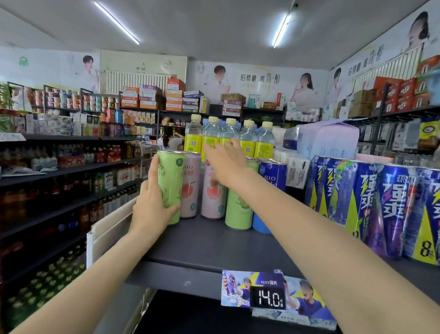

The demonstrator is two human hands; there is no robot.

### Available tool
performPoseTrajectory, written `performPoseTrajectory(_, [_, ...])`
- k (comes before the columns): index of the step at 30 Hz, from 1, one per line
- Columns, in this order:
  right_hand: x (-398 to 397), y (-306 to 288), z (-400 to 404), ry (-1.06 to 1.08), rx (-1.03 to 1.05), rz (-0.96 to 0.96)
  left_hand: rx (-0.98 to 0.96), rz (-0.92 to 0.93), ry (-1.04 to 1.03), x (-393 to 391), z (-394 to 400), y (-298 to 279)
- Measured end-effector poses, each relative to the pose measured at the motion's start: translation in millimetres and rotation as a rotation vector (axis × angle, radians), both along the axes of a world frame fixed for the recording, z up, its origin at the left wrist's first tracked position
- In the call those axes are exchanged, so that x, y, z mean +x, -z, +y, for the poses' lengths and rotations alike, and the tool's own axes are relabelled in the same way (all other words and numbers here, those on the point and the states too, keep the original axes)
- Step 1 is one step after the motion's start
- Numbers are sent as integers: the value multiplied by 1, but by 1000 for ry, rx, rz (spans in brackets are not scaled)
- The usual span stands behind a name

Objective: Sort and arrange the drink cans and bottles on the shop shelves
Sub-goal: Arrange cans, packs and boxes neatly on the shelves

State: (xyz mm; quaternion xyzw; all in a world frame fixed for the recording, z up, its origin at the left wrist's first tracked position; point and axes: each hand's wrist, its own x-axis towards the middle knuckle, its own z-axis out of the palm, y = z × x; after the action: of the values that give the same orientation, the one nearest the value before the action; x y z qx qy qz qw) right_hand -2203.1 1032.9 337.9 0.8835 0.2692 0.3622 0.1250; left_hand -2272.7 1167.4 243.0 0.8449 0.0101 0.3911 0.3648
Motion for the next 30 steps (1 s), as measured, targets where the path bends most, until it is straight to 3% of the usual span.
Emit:
performPoseTrajectory(13, [15, -17, 15, 154, -98, 52, -45, -25, 12, 5, 4, 3])
performPoseTrajectory(16, [12, -27, 12, -26, 21, 213, -52, -29, 3, 5, 5, 3])
performPoseTrajectory(19, [6, -33, 15, -314, 175, 562, -97, -59, -9, 2, 5, 3])
performPoseTrajectory(21, [8, -32, 21, -344, 191, 677, -127, -77, -9, 0, 4, 3])
performPoseTrajectory(27, [13, -25, 26, -357, 307, 679, -120, -66, -17, 0, 4, 3])
performPoseTrajectory(30, [3, -24, 22, -372, 306, 563, -125, -70, -22, 1, 5, 3])
